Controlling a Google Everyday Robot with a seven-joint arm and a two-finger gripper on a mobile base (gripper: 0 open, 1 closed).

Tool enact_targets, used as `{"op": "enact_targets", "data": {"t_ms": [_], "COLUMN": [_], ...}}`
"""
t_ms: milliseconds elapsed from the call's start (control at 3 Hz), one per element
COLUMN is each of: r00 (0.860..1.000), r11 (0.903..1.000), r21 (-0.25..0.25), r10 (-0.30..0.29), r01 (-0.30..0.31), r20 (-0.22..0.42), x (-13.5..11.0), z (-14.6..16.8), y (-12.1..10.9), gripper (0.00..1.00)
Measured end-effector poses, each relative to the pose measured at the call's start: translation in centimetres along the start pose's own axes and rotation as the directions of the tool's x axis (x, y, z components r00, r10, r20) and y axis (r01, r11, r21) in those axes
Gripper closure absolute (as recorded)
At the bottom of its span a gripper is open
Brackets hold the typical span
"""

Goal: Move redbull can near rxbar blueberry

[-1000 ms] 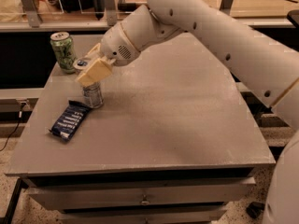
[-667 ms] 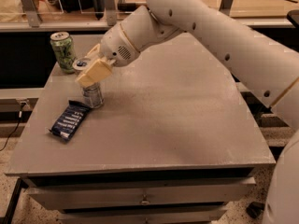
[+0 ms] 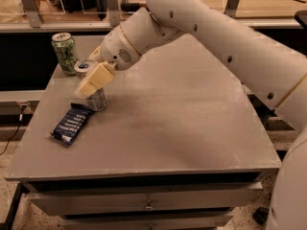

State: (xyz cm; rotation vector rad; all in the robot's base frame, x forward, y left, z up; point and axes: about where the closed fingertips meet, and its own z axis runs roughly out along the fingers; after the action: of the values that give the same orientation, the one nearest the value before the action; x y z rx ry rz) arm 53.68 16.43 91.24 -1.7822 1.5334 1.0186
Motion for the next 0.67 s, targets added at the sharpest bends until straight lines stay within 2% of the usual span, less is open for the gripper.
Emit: {"op": "enact_targets", "data": {"t_ms": [333,667], "r00": [1.0,1.0], "r11": [1.0,0.9997], "r21": [-0.002,-0.017], "r10": [-0.001,-0.018], "r01": [0.001,0.018], "r20": [0.0,-0.012], "x": [-0.04,-0.22], "z": [0.11,-0.03], "y": [0.04,0.21], "gripper": [0.0,0.0]}}
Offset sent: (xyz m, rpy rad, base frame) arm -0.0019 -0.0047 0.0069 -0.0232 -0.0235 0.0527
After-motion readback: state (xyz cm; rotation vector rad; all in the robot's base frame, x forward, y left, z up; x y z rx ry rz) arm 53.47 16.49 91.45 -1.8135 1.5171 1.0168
